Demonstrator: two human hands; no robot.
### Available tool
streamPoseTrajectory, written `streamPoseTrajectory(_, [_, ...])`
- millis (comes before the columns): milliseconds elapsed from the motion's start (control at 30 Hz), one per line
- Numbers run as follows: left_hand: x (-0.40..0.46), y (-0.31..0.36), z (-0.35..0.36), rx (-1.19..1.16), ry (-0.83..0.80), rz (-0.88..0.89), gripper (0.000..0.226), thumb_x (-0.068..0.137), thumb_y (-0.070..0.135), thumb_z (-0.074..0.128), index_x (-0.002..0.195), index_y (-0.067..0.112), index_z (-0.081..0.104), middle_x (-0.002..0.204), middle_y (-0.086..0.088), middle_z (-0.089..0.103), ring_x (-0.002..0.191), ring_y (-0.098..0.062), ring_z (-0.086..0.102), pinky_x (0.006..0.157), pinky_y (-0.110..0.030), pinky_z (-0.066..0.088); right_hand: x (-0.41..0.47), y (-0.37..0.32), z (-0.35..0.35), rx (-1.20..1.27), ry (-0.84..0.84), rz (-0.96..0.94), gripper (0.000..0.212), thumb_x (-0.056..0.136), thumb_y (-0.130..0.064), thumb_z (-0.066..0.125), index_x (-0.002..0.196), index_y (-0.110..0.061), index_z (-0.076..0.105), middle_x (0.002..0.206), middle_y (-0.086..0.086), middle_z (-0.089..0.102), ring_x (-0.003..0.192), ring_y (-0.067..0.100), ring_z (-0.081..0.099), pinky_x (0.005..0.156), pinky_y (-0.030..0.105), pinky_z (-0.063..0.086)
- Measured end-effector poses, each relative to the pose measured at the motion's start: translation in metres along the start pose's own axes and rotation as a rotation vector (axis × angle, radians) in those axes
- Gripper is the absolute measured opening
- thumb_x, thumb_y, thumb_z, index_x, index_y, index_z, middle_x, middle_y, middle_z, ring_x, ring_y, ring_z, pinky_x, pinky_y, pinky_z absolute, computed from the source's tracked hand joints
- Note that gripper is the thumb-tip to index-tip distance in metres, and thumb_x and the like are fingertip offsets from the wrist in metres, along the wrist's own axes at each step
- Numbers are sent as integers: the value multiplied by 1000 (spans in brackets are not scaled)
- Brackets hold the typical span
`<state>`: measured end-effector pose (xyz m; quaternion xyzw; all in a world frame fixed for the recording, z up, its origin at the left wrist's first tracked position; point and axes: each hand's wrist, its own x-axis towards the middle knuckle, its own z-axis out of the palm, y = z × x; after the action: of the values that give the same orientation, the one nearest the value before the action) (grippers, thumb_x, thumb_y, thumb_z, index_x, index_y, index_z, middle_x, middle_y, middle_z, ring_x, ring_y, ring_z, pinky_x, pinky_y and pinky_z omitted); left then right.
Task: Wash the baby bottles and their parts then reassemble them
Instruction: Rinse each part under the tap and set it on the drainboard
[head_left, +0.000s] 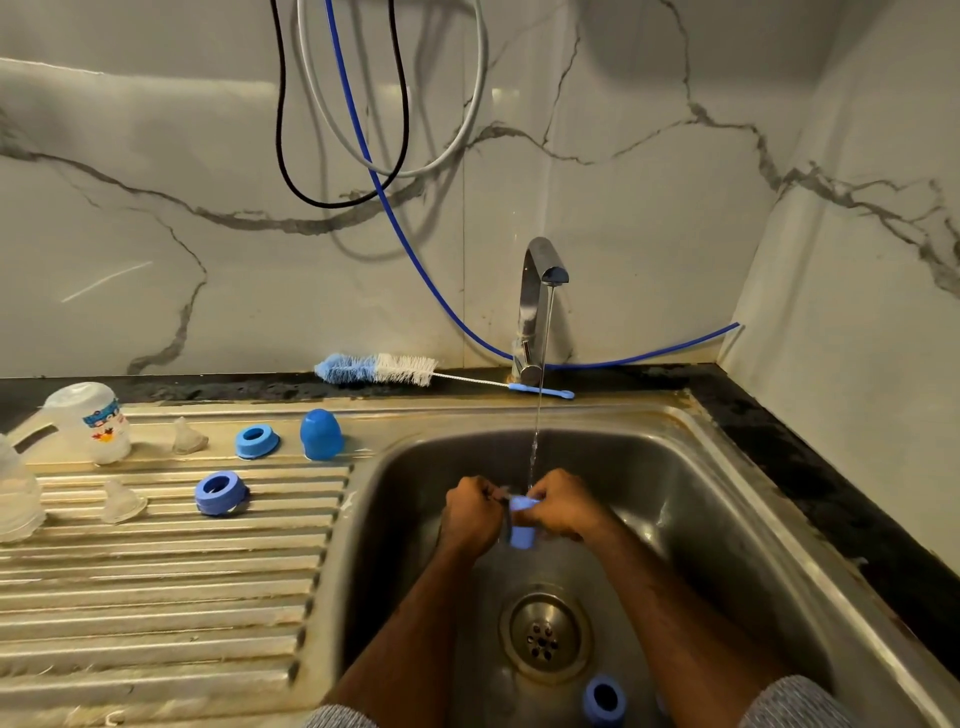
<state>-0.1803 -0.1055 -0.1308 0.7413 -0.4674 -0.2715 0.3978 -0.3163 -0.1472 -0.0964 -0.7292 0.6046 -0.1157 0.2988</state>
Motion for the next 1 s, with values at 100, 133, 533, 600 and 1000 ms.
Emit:
streamPoseTrajectory(100, [1,0,-3,10,15,-30,22,88,1,56,84,17,71,99,-9,73,95,-26,66,86,-34,53,2,4,-2,-14,59,-31,41,74,-25,88,110,-15,71,107,4,72,97,19,67,85,35,57])
streamPoseTrajectory(133, [1,0,-3,2,14,-35,22,89,2,56,84,17,71,99,-9,73,96,-27,67,87,-34,54,2,5,-2,-22,33,-32,41,75,-25,87,111,-15,71,107,4,72,95,17,67,84,33,57])
streamPoseTrajectory(533, [1,-1,0,15,2,-32,14,92,14,60,93,15,74,106,-10,73,103,-28,66,87,-32,50,3,-6,-9,-82,20,27,36,73,-39,87,95,-16,70,94,4,72,82,20,71,72,36,59])
streamPoseTrajectory(600, [1,-1,0,21,5,-35,13,93,15,60,93,15,73,106,-11,73,103,-29,66,87,-32,50,2,-7,-11,-122,65,34,41,72,-43,86,100,-18,68,99,3,70,87,20,69,73,35,57])
streamPoseTrajectory(1000, [1,1,0,46,-21,-23,13,91,10,61,88,14,73,97,-7,72,93,-23,67,78,-31,53,5,-17,-6,-144,159,65,58,69,-57,84,108,-20,64,107,2,67,97,20,63,83,37,55])
